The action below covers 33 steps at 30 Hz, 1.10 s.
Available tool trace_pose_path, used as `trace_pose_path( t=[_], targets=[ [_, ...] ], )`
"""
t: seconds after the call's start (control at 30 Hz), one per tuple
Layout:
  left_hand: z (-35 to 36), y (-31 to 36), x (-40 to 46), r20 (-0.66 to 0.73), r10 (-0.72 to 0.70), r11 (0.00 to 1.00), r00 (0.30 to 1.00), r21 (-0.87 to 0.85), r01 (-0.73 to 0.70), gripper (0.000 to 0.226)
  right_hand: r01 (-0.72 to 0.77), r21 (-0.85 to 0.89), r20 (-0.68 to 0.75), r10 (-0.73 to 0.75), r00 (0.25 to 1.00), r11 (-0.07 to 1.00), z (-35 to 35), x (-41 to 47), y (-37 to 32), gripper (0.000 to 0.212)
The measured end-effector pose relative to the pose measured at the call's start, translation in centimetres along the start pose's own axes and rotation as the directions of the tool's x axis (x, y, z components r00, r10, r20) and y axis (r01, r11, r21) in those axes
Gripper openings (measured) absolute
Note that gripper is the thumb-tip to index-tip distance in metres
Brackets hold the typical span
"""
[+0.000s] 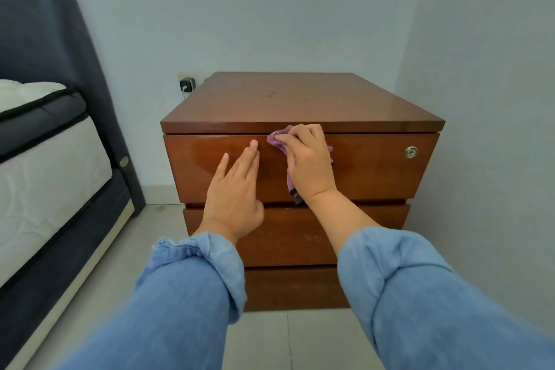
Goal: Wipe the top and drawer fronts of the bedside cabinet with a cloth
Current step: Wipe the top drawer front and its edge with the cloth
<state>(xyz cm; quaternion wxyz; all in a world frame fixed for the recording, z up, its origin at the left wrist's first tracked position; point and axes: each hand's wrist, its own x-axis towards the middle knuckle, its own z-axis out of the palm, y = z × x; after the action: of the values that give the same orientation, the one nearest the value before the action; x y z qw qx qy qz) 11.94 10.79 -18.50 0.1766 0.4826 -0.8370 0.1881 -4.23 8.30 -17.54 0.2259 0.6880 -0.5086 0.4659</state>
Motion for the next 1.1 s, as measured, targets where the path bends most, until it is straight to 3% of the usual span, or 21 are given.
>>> trace_pose_path(
  t=[0.17, 0.4, 0.6, 0.7, 0.87, 1.1],
  targets=[
    [0.0, -0.5, -0.2, -0.014, 0.031, 0.999, 0.999, -0.005, -0.031, 0.085, 0.049, -0.073, -0.035, -0.052, 0.998, 0.996, 1.4, -2.8, 0.5, 0.021],
    [1.9, 0.1, -0.7, -0.065, 0.002, 0.998, 0.998, -0.063, -0.006, 0.081, 0.096, -0.068, 0.035, -0.094, 0.995, 0.993, 3.4, -6.5, 1.0, 0.027],
    [2.6, -0.4, -1.3, -0.044, 0.018, 0.999, 0.999, -0.026, -0.020, 0.078, 0.061, -0.036, 0.338, -0.045, 0.940, 0.998, 5.1, -11.2, 1.7, 0.034],
    [3.1, -1.2, -1.9, -0.047, -0.017, 0.999, 0.999, 0.027, 0.018, 0.078, 0.086, -0.007, 0.249, -0.082, 0.965, 0.996, 3.3, -9.5, 0.9, 0.027],
    [4.9, -3.3, -4.2, -0.001, -0.181, 0.983, 0.983, 0.022, 0.181, 0.082, 0.238, 0.020, -0.083, -0.235, 0.968, 0.971, 0.8, -0.7, -1.8, 0.025],
    [7.1, -4.8, -4.8, 0.012, -0.154, 0.988, 0.988, 0.019, 0.154, 0.084, 0.198, -0.123, -0.191, -0.219, 0.957, 0.972, 6.3, -1.3, -1.7, 0.027]
  ],
)
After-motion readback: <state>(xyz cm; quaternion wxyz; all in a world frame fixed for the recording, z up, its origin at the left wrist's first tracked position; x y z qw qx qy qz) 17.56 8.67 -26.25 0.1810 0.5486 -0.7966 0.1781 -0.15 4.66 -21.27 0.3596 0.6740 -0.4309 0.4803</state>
